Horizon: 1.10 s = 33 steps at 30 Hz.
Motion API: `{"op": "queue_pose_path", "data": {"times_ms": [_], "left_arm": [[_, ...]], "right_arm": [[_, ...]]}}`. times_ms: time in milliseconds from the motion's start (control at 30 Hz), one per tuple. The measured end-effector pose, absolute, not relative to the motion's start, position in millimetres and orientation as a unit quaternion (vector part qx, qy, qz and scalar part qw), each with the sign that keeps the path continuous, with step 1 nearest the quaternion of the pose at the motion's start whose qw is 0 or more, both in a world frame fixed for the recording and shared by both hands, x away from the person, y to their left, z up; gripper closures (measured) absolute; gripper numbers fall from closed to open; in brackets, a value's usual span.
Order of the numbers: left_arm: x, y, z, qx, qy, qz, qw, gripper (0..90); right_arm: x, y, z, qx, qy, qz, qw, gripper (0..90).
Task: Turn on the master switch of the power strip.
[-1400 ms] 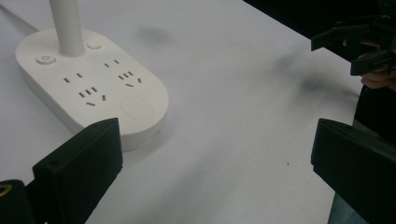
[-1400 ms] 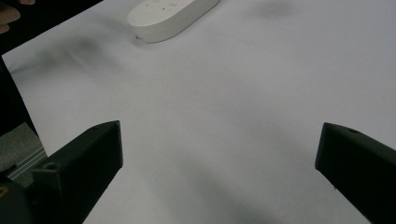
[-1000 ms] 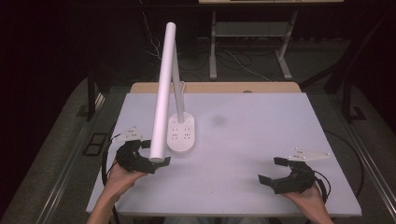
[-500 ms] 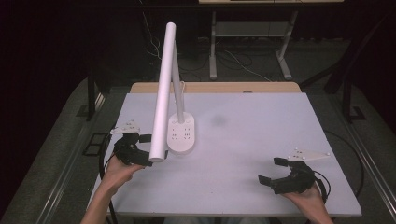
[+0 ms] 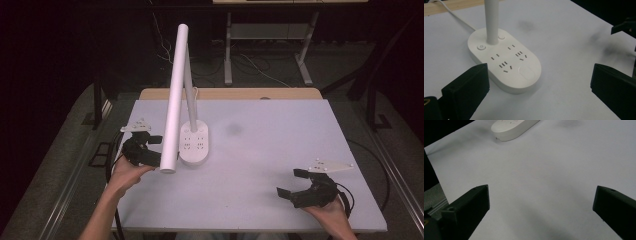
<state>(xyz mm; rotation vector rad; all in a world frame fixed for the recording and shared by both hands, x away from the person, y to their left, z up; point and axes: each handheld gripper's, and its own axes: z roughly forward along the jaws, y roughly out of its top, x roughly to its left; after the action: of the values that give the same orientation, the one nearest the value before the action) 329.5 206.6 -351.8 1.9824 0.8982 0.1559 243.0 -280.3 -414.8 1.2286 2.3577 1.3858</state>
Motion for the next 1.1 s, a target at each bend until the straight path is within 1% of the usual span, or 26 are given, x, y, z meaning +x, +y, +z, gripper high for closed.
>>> {"op": "queue_pose_path", "data": {"times_ms": [433,1100], "left_arm": [[352,207,-341,0.824,0.365,0.076,0.426,1.0],[387,204,-340,0.837,0.364,0.089,0.399,2.2]], "right_arm": [[244,-280,-416,0.409,0.785,0.459,0.073,0.4],[244,-282,-416,0.408,0.788,0.456,0.072,0.4]]}}
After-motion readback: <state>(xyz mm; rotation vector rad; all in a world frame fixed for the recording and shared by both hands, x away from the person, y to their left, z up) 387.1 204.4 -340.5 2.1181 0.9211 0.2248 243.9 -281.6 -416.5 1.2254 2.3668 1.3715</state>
